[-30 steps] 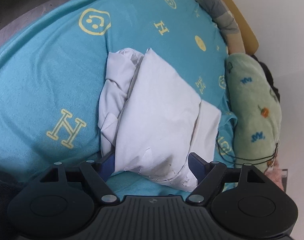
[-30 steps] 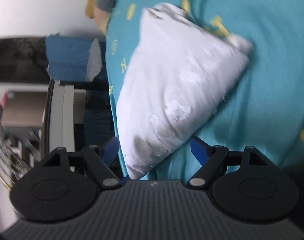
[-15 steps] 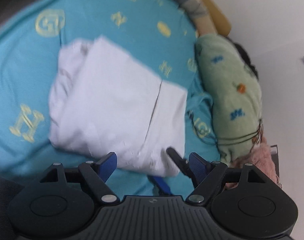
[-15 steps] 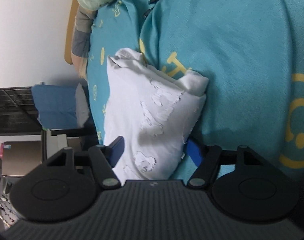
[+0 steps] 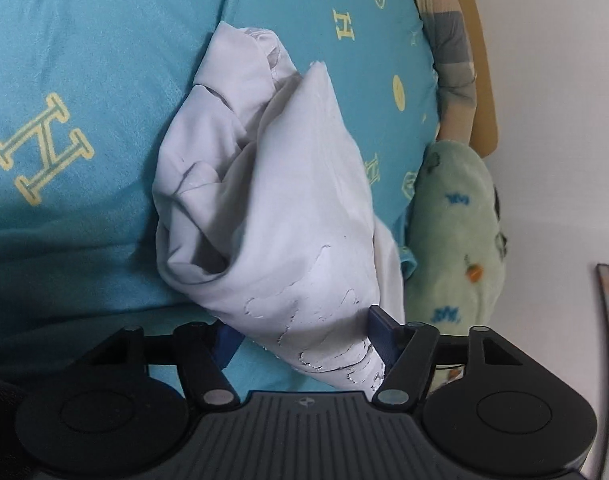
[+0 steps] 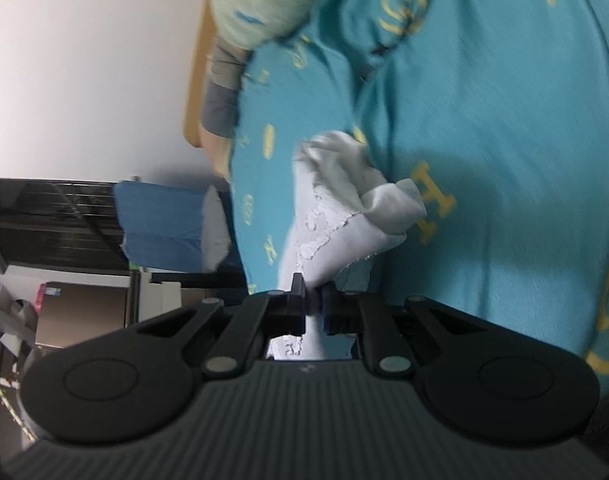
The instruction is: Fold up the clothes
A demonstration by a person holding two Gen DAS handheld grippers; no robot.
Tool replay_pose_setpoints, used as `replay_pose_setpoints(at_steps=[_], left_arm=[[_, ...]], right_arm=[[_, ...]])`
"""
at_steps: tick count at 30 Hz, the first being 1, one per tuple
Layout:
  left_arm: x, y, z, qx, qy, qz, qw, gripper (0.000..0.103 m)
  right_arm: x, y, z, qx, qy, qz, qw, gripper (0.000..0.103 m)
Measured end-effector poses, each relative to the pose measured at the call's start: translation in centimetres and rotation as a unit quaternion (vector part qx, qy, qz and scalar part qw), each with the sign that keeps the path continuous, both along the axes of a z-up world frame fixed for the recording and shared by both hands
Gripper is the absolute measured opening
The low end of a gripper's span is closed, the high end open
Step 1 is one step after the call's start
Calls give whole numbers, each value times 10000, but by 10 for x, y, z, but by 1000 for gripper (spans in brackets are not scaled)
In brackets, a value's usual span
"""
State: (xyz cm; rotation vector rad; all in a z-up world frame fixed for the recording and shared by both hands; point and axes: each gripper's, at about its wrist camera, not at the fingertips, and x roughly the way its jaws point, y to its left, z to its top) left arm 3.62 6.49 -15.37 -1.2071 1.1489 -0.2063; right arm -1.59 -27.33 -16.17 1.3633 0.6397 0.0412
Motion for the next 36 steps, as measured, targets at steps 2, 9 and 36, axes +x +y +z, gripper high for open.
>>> replay_pose_setpoints(at_steps=[2,9,36], left_arm=[[-1,-5,2,80,-52,-13,10000,55],[-3,-19,48,211,-407,-272,9986,31],[52,-519,329,-1035,-2882,-3026,9026,31]], right_arm=[[-1,0,3,-89,-15,-2,10000,10],[-19,-7,34,-259,-150,-135,9995,10],[-123,-353,351,-2801,-1727,-2485,9110,10]])
